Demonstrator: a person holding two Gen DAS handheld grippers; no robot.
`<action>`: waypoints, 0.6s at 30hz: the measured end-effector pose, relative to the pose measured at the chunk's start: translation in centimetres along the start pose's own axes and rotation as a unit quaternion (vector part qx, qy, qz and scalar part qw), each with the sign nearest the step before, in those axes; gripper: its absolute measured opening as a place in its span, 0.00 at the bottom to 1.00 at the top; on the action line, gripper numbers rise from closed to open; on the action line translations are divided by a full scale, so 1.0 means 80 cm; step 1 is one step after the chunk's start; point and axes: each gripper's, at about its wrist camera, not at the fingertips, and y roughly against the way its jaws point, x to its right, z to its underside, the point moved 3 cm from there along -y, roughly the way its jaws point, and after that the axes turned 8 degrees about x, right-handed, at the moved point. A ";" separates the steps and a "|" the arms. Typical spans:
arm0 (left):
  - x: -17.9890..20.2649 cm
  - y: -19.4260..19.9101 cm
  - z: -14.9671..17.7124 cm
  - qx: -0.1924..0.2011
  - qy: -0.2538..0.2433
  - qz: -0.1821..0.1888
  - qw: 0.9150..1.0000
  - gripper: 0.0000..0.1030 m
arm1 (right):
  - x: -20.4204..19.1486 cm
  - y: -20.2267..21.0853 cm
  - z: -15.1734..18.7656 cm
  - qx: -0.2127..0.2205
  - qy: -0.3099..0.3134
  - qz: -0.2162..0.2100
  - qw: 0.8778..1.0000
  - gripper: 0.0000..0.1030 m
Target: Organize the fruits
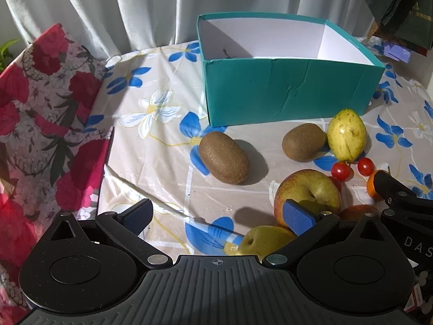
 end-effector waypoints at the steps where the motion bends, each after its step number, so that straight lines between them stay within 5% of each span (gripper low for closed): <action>1: 0.000 0.000 0.000 0.000 0.000 0.000 1.000 1.00 | 0.000 0.000 0.000 0.000 -0.001 -0.001 1.000 1.00; 18: 0.003 -0.007 0.000 -0.004 -0.001 0.001 1.000 1.00 | 0.000 -0.004 0.000 -0.002 -0.003 -0.004 1.000 1.00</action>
